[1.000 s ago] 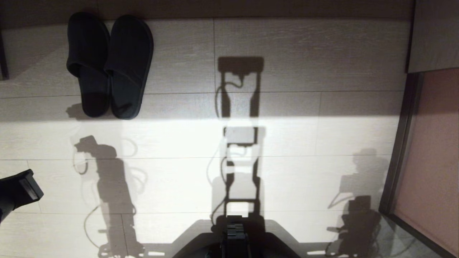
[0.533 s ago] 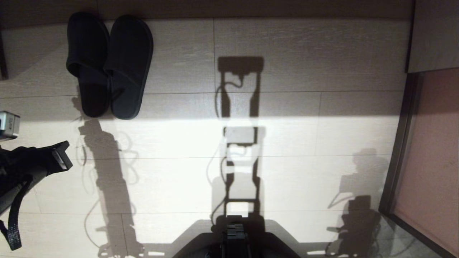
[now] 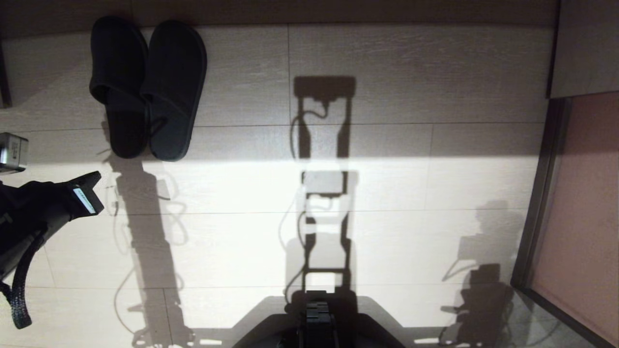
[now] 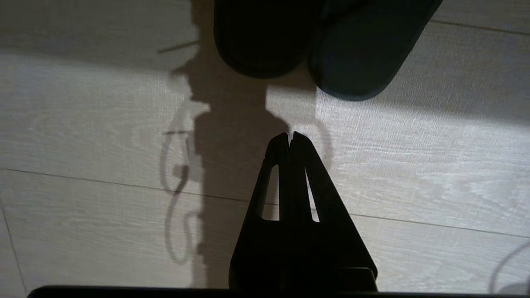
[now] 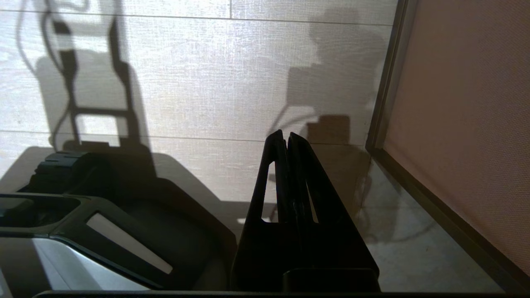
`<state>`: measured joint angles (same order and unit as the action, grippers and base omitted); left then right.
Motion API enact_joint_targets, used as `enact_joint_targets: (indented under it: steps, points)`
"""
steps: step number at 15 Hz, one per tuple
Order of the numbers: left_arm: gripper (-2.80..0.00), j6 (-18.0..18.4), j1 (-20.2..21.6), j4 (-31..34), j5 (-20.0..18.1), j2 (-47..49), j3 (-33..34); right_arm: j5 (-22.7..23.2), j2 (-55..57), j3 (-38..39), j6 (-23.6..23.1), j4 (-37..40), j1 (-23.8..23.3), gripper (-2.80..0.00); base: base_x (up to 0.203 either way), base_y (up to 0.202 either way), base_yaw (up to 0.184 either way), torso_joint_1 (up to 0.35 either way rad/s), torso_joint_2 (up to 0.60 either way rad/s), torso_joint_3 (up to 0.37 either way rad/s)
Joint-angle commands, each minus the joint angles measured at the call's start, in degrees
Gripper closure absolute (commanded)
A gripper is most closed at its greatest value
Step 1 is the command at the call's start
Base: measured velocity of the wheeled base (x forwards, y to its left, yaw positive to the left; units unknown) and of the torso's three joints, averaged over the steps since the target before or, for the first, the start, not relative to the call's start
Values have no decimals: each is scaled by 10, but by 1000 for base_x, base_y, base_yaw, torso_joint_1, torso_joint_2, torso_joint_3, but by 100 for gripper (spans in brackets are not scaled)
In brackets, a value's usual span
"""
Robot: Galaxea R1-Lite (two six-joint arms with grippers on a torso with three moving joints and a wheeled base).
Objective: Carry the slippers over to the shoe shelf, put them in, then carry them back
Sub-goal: Pick up the slippers on the floor
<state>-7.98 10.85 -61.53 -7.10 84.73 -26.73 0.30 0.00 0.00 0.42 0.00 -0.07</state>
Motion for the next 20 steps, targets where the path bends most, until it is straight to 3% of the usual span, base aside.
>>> enact_joint_targets:
  steps: [1, 9, 20]
  points:
    - [-280, 0, 1, -21, 1, 11, 0, 0, -1, 0, 0, 0, 0, 0, 0, 0, 0, 0, 0, 0]
    - [-280, 3, -7, -85, 1, 82, -23, 0, -1, 0, 0, 0, 1, 0, 0, 0, 0, 0, 0, 0]
    - [-280, 2, -46, -83, -1, 157, -133, 0, -1, 0, 0, 0, 0, 0, 0, 0, 0, 0, 0, 0]
